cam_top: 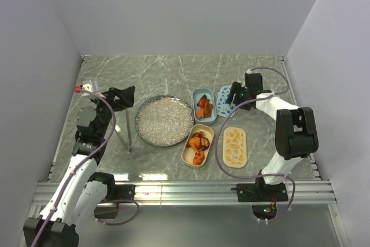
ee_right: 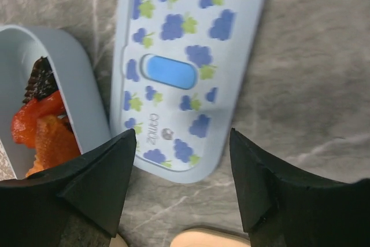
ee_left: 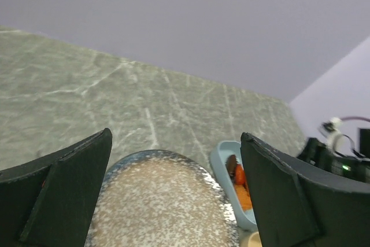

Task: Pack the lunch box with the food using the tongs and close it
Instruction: Pick up the lid of the lunch box with the left arm

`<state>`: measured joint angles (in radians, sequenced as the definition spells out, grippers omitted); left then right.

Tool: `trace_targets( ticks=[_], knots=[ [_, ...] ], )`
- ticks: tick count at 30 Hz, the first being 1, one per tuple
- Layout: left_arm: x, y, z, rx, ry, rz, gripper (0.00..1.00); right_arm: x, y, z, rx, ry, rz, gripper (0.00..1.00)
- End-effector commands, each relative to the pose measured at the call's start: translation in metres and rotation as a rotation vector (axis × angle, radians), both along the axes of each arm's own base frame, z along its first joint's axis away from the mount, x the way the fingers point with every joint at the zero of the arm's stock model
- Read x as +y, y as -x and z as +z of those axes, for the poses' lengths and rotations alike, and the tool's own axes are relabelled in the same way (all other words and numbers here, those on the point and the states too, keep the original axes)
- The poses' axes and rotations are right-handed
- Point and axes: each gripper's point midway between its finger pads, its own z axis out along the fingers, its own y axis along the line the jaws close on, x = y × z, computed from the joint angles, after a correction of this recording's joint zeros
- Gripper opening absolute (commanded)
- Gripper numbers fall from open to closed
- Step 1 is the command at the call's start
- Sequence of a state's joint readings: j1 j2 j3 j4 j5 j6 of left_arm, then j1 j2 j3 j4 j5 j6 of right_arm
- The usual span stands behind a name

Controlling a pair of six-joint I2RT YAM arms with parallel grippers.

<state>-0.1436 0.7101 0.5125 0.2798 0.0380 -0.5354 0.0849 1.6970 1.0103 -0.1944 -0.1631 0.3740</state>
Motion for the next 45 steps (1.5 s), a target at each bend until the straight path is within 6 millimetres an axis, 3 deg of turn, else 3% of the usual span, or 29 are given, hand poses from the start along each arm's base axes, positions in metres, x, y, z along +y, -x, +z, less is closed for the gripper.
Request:
trace_targets(
  ticks=[1,2,3,6,10,15,27,33,36,37,40,45],
  knots=[
    [-0.032,0.001,0.024,-0.090,-0.005,-0.157,0.99,0.005,-0.015,0.007,-0.041,0.048,-0.007,0.73],
    [-0.042,0.000,0.030,-0.124,-0.004,-0.196,0.99,0.006,-0.015,0.004,-0.033,0.040,-0.015,0.74],
    [-0.062,-0.002,0.021,-0.098,-0.017,-0.264,0.99,0.007,-0.015,0.001,-0.026,0.039,-0.018,0.73],
    [-0.093,-0.011,0.013,-0.084,-0.055,-0.320,0.99,0.004,-0.017,-0.003,-0.015,0.044,-0.036,0.73],
    [-0.121,-0.013,0.004,-0.067,-0.063,-0.380,0.99,0.000,-0.016,-0.004,0.002,0.092,-0.048,0.74],
    [-0.137,-0.016,-0.005,-0.043,-0.081,-0.401,0.99,0.007,-0.016,-0.013,0.052,0.127,-0.030,0.73],
    [-0.133,-0.011,-0.004,-0.046,-0.094,-0.374,0.99,0.006,-0.008,-0.025,0.140,0.152,-0.030,0.67],
    [-0.130,-0.011,-0.006,-0.038,-0.102,-0.363,0.99,0.011,-0.001,-0.031,0.190,0.121,0.007,0.77],
    [-0.129,-0.009,-0.006,-0.045,-0.098,-0.363,1.00,0.023,-0.005,-0.030,0.178,0.056,0.037,0.77],
    [-0.129,-0.009,-0.006,-0.043,-0.099,-0.361,0.99,0.027,-0.006,-0.030,0.182,0.037,0.047,0.76],
    [-0.125,-0.008,-0.007,-0.042,-0.105,-0.347,0.99,0.030,-0.009,-0.028,0.178,0.016,0.048,0.52],
    [-0.119,-0.004,-0.005,-0.055,-0.108,-0.324,0.99,0.030,-0.009,-0.028,0.188,0.015,0.045,0.44]
  ],
)
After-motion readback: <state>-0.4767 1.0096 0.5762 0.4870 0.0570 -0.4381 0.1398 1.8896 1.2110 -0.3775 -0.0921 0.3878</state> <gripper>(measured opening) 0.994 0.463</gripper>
